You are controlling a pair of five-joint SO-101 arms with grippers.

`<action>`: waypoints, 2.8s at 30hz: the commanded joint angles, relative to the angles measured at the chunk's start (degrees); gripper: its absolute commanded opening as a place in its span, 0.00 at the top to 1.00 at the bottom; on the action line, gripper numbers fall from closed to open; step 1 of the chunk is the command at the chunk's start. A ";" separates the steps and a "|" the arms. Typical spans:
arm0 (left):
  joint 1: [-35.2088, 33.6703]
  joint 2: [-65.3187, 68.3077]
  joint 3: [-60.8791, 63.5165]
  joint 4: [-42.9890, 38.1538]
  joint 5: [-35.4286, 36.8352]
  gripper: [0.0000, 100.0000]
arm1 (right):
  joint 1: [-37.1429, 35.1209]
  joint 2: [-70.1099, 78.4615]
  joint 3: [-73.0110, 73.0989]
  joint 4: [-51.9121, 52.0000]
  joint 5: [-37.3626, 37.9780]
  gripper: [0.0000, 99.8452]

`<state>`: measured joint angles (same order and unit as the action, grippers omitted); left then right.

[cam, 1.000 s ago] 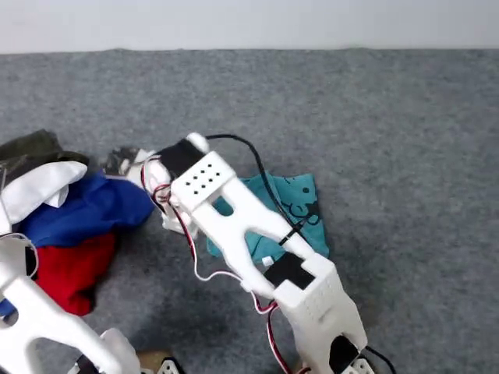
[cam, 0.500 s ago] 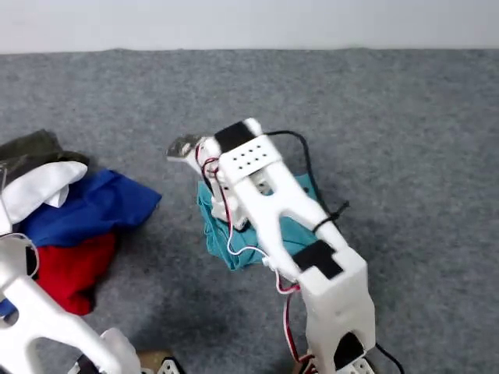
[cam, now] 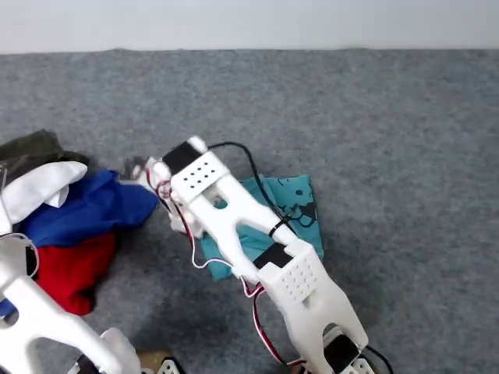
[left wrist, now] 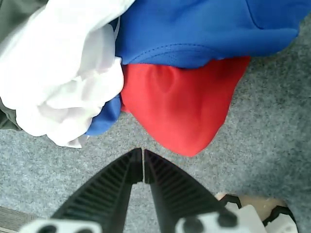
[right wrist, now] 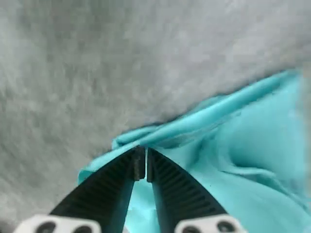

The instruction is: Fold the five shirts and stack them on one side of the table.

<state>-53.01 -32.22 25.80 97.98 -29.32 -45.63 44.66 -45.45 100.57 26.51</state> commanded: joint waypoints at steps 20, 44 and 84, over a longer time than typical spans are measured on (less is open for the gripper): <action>-0.09 -1.85 -2.42 0.35 0.26 0.98 | 3.74 3.65 -1.67 -8.31 0.44 0.99; 0.00 -1.85 -2.51 0.70 0.18 0.98 | 15.52 -6.20 -8.35 2.33 -1.76 0.82; 0.09 -1.76 -2.33 0.35 0.09 0.98 | 8.40 -13.41 9.14 2.51 -1.23 0.99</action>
<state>-53.01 -32.22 25.80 97.98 -29.32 -33.76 40.18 -41.85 100.57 24.57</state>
